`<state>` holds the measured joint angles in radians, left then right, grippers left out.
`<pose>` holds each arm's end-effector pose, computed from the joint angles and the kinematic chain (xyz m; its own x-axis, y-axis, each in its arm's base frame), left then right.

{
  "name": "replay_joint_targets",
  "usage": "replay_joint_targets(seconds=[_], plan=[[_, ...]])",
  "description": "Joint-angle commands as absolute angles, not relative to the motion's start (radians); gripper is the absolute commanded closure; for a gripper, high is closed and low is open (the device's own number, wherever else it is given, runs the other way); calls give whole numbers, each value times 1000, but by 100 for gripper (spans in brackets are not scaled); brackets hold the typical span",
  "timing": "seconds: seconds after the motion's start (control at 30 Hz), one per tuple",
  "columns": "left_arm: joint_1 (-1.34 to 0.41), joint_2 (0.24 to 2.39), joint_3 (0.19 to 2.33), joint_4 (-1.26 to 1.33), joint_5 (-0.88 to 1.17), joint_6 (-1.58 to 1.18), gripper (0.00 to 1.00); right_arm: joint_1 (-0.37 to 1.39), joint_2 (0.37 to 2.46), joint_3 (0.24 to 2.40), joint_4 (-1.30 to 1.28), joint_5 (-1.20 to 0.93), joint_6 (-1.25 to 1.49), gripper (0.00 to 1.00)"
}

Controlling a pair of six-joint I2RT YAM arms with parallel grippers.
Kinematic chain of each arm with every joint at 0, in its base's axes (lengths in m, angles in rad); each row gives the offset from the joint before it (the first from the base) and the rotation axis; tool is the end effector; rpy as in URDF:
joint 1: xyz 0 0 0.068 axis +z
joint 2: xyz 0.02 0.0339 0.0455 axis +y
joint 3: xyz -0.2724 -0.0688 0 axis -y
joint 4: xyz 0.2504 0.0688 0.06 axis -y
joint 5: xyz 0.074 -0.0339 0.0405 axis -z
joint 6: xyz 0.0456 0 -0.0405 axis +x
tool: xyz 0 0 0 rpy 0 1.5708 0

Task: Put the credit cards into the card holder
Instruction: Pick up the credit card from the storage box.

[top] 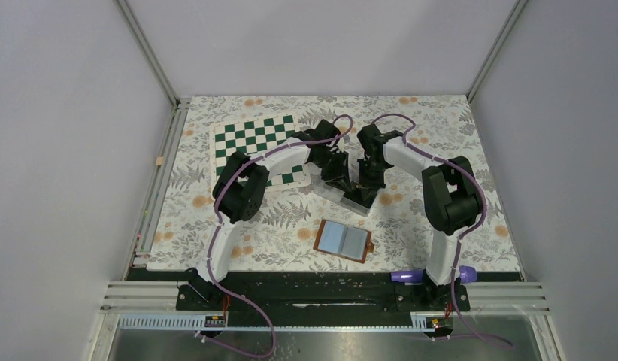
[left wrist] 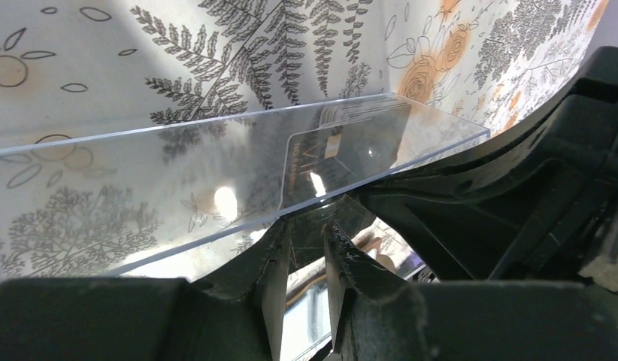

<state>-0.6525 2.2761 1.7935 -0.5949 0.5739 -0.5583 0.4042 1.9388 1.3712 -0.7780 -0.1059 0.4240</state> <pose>0.3818 -0.3229 0.1589 -0.9719 0.1828 -0.1483 0.2350 0.7169 -0.6564 0.3549 0.1570 0.1673 -0.9867 0.0229 -0.1611 -0.0075 0.9826 0.1858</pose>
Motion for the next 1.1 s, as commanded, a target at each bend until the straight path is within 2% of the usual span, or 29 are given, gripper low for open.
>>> replay_joint_targets(seconds=[0.0,0.17,0.43,0.6,0.8,1.07], plan=[[-648,2275,1809,-550,622,-565,77,416,1951,1380,-797,-92,427,100],[-649,2269,1806,-554,612,-561,77,416,1954,1382,-797,-97,428,100],[-649,2276,1812,-638,476,-526,73,416,1956,1378,-798,-101,428,100],[-659,2288,1803,-605,546,-532,75,416,1958,1377,-797,-108,430,100],[-666,2272,1785,-511,645,-572,83,416,1960,1374,-797,-107,428,100],[-682,2228,1783,-497,678,-566,86,416,1965,1376,-797,-111,427,100]])
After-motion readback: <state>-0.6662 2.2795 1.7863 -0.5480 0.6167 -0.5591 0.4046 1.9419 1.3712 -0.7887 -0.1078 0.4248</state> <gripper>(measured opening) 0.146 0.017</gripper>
